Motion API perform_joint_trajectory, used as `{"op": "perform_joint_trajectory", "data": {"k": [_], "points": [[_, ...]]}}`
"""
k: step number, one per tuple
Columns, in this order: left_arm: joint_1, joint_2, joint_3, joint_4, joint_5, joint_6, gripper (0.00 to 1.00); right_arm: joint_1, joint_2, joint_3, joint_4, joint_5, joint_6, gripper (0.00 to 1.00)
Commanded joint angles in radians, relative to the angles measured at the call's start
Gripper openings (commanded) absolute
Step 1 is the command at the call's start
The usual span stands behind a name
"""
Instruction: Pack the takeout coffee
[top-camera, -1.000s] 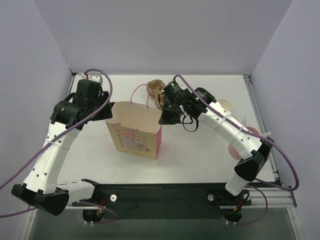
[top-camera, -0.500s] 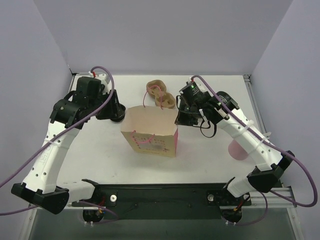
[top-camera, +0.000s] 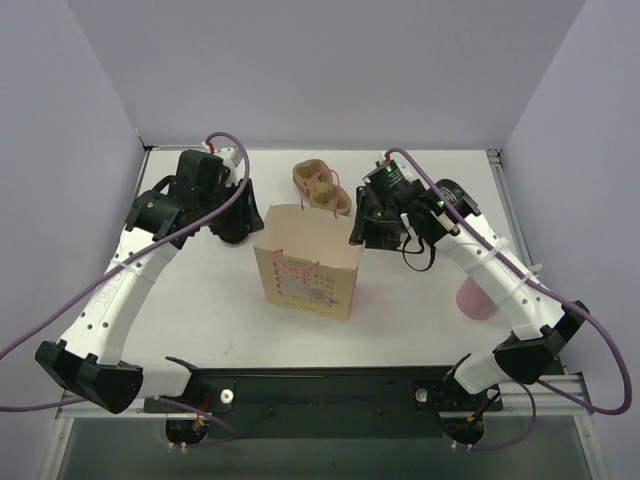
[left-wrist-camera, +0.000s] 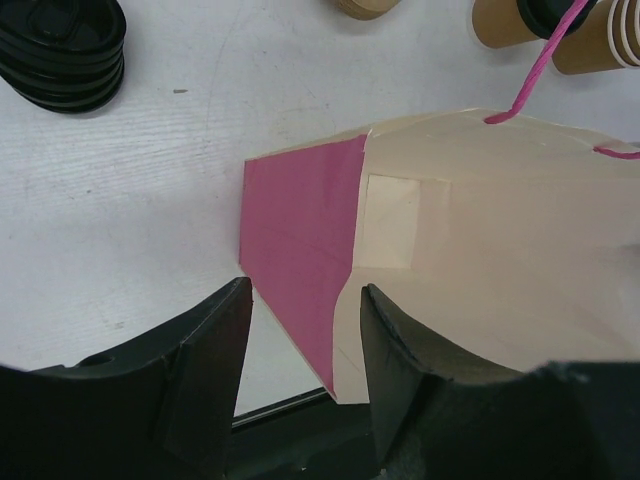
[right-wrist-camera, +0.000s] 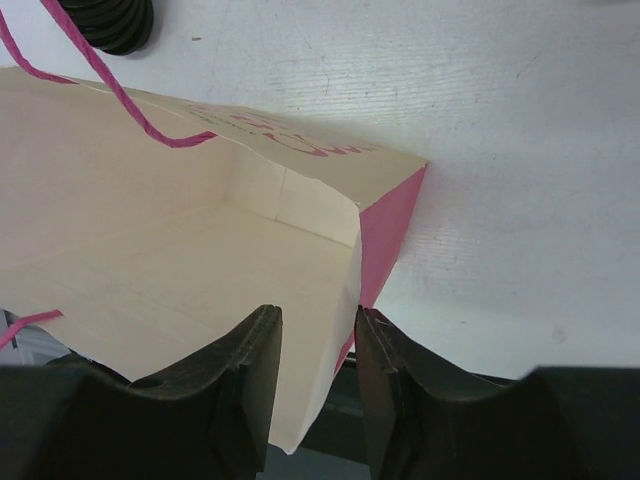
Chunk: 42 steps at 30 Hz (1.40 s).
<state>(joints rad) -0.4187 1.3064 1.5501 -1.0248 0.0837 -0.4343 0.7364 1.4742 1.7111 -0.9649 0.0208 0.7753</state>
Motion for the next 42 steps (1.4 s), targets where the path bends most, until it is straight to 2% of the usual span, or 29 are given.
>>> {"op": "perform_joint_trajectory", "data": {"k": [1,8,10,11,12,16,17,18,20,21,25,28,36,42], "points": [[-0.012,0.027,0.034,0.081,-0.028,0.031,0.57,-0.011,-0.028,0.035,-0.055,0.019,-0.031,0.39],[-0.029,0.033,-0.021,0.115,-0.025,0.037,0.56,-0.028,-0.064,0.047,-0.07,0.051,-0.056,0.45],[-0.034,0.039,-0.027,0.123,-0.022,0.035,0.52,-0.035,-0.072,0.061,-0.072,0.053,-0.07,0.45],[-0.035,0.042,-0.025,0.124,-0.019,0.037,0.42,-0.038,-0.072,0.07,-0.071,0.056,-0.088,0.46],[-0.038,0.042,-0.025,0.124,-0.015,0.037,0.39,-0.051,-0.069,0.093,-0.07,0.06,-0.1,0.46],[-0.046,0.047,-0.038,0.123,0.008,0.037,0.35,-0.103,-0.034,0.159,-0.06,0.056,-0.152,0.48],[-0.049,0.047,-0.042,0.12,0.014,0.037,0.3,-0.12,-0.022,0.174,-0.049,0.051,-0.168,0.48],[-0.054,0.045,-0.041,0.114,0.021,0.037,0.19,-0.132,-0.009,0.189,-0.037,0.051,-0.201,0.48],[-0.06,0.034,-0.03,0.085,0.007,0.035,0.09,-0.175,0.035,0.234,0.017,0.041,-0.235,0.49],[-0.063,0.021,-0.025,0.051,-0.002,0.028,0.0,-0.192,0.078,0.258,0.037,0.034,-0.267,0.49],[-0.063,-0.022,-0.031,-0.041,-0.044,0.025,0.0,-0.27,0.228,0.439,0.089,0.091,-0.301,0.5],[-0.06,-0.067,-0.035,-0.099,-0.062,0.046,0.0,-0.281,0.349,0.508,0.142,0.079,-0.39,0.52],[-0.017,-0.15,-0.021,-0.267,-0.223,0.089,0.0,-0.296,0.561,0.512,0.31,-0.04,-0.462,0.55],[-0.015,-0.202,-0.096,-0.232,-0.295,0.075,0.0,-0.262,0.682,0.512,0.431,-0.081,-0.545,0.55]]}}
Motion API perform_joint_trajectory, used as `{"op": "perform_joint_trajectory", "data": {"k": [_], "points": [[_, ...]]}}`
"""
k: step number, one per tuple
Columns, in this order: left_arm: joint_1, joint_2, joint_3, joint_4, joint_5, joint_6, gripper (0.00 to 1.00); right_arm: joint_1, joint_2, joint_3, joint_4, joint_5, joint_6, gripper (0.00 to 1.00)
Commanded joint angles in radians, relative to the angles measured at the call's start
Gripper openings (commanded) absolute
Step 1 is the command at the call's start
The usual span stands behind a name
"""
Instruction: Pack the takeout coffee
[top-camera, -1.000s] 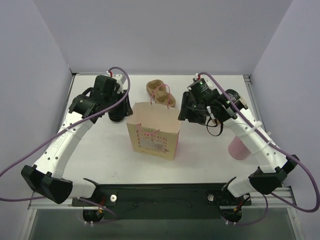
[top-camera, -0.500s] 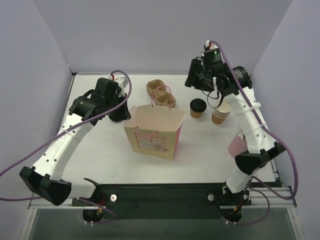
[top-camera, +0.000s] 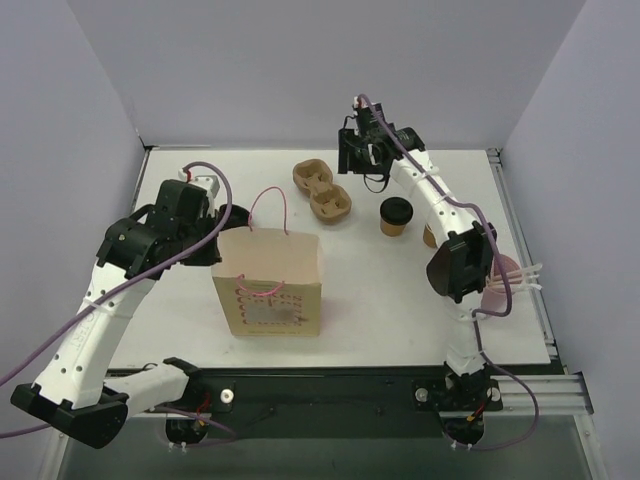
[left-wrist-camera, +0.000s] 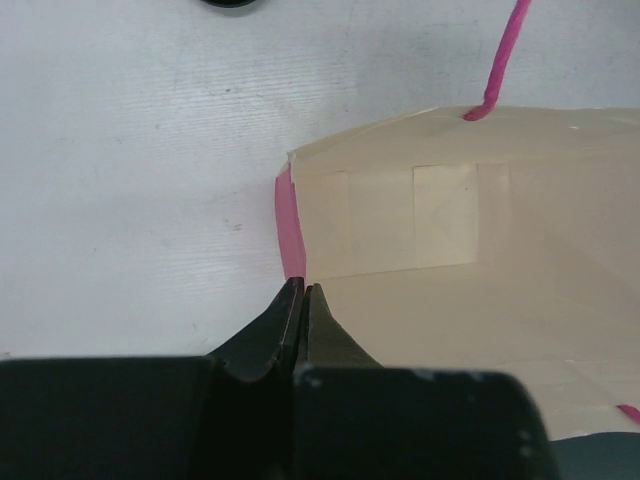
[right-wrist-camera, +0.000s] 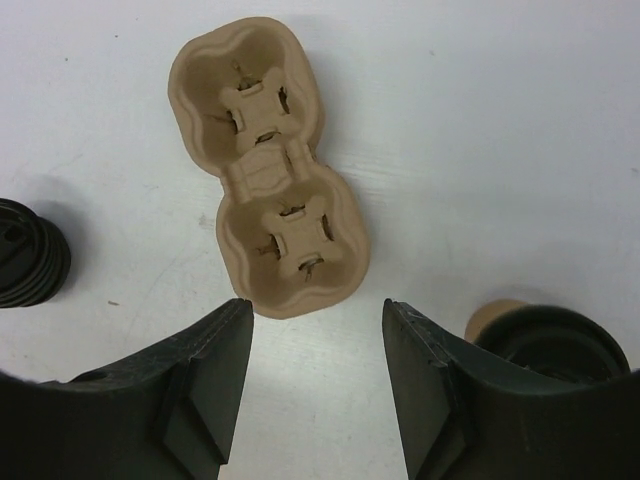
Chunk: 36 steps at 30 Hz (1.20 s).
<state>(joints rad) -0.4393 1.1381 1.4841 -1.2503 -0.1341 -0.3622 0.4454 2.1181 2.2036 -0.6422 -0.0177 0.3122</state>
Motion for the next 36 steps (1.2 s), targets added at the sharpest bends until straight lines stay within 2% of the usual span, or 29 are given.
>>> {"op": "perform_joint_trajectory", "data": {"k": [1,9,14,24,36], "points": [[0.007,-0.037,-0.041,-0.006,-0.091,0.002,0.0,0.038,0.051,0.018,0.128,-0.039,-0.09,0.55],[0.005,-0.052,-0.081,-0.006,-0.07,-0.012,0.0,0.056,0.183,0.022,0.266,-0.041,-0.09,0.55],[0.005,-0.054,-0.081,-0.003,-0.042,-0.023,0.0,0.072,0.25,0.025,0.343,0.014,-0.082,0.54],[0.007,-0.07,-0.071,0.008,-0.015,-0.02,0.0,0.075,0.299,-0.039,0.487,0.035,-0.087,0.53],[0.007,-0.071,-0.073,0.018,-0.004,-0.029,0.0,0.075,0.332,-0.036,0.515,0.025,-0.079,0.5]]}}
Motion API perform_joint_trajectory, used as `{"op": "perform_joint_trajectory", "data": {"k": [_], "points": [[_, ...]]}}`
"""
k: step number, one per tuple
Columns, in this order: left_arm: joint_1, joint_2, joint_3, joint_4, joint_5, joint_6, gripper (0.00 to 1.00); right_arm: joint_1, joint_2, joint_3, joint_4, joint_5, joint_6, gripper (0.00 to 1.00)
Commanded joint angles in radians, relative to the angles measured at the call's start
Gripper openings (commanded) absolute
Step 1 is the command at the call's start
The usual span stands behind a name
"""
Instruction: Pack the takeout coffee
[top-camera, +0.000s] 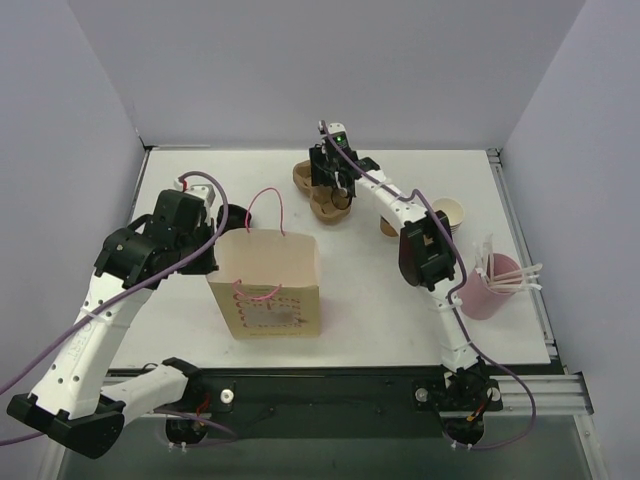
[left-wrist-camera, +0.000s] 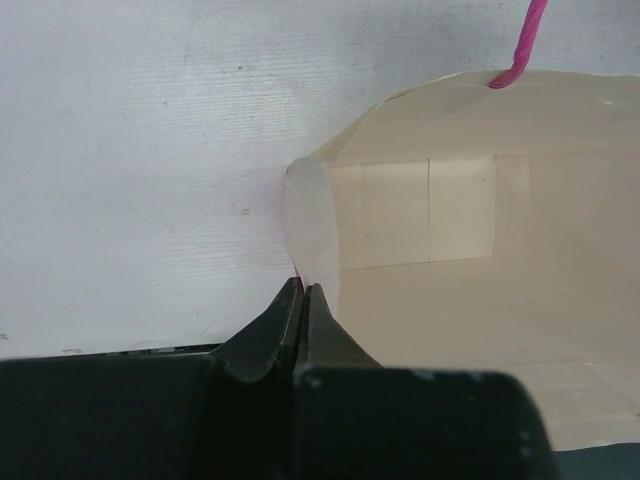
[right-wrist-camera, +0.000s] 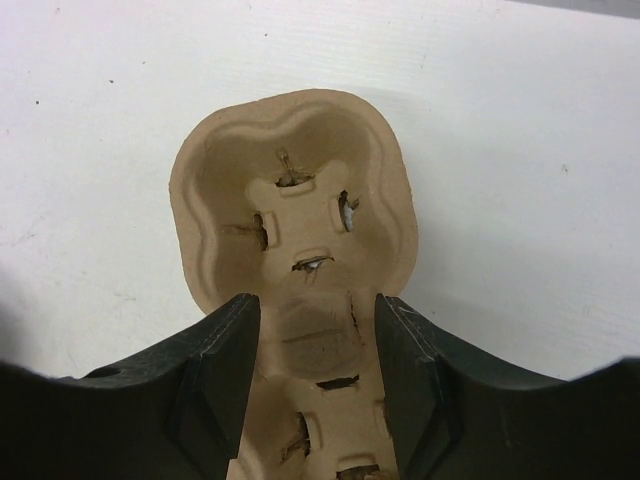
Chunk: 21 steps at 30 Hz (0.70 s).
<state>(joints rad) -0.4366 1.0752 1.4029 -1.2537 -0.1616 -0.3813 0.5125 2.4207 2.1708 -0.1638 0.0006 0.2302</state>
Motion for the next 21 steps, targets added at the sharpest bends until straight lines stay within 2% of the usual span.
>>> {"op": "perform_joint_trajectory", "data": {"k": [1,10,13,21], "points": [[0.004,-0.006,0.01,0.023,0.027,-0.011,0.0,0.008,0.029,-0.006,0.035,0.007,0.009,0.49],[0.004,0.003,0.018,0.036,0.034,-0.011,0.0,0.012,0.031,-0.034,0.026,-0.013,0.012,0.49],[0.004,0.003,0.019,0.034,0.034,-0.01,0.0,0.012,0.032,-0.042,0.023,-0.011,0.009,0.45],[0.004,0.009,0.03,0.034,0.034,-0.01,0.0,0.024,0.017,-0.062,0.021,-0.036,-0.042,0.5]]}}
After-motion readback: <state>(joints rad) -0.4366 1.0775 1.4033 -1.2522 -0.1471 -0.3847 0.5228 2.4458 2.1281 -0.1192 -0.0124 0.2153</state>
